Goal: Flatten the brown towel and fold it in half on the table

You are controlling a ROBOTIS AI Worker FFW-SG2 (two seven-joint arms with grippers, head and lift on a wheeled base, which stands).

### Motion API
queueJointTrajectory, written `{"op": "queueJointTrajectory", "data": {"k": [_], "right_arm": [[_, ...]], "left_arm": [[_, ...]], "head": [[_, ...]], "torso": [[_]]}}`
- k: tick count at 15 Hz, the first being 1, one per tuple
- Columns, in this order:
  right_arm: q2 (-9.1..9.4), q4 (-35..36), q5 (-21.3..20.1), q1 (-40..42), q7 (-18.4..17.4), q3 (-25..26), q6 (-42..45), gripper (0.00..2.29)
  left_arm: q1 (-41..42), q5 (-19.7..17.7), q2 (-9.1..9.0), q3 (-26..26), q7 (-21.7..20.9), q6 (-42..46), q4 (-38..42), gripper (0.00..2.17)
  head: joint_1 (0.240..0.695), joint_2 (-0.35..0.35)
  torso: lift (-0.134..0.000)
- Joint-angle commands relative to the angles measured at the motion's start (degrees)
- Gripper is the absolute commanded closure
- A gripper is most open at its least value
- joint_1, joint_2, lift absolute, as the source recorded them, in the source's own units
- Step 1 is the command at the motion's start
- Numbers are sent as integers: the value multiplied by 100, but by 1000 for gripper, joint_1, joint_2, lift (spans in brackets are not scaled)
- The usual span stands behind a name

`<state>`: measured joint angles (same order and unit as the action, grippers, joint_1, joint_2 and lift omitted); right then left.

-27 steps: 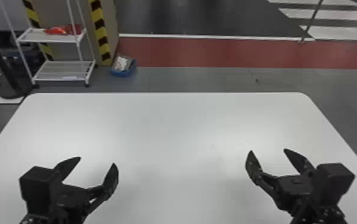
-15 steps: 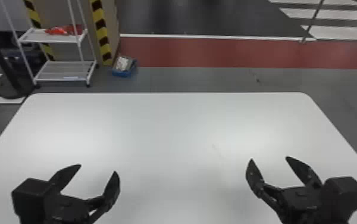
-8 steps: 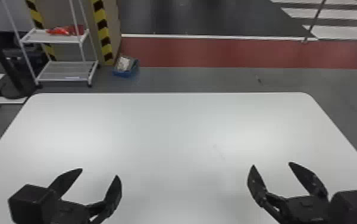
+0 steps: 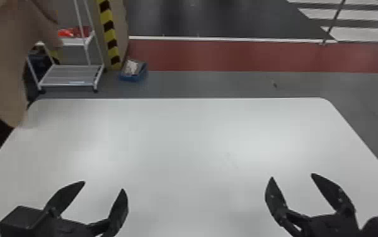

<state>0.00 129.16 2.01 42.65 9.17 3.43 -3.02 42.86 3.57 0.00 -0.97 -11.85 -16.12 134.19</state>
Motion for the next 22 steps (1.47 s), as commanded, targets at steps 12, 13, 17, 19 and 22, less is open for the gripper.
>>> {"op": "queueJointTrajectory", "data": {"k": [12,13,17,19,22], "right_arm": [[5,136,19,270,-47,0,306,63],[5,127,19,270,-47,0,306,63],[5,127,19,244,-47,-9,306,63],[5,110,19,217,-56,-9,306,63],[5,75,19,182,-56,-9,288,63]], "left_arm": [[135,-76,-15,9,8,280,-15,134],[126,-76,-15,9,8,280,-33,134],[100,-76,-15,0,8,280,-59,134],[47,-85,-15,9,16,280,-103,134],[-50,-76,-15,9,8,262,-182,134]], "head": [[695,-40],[695,-44],[695,-46],[695,-45],[695,-45]], "torso": [[-128],[-128],[-128],[-128],[-128]]}}
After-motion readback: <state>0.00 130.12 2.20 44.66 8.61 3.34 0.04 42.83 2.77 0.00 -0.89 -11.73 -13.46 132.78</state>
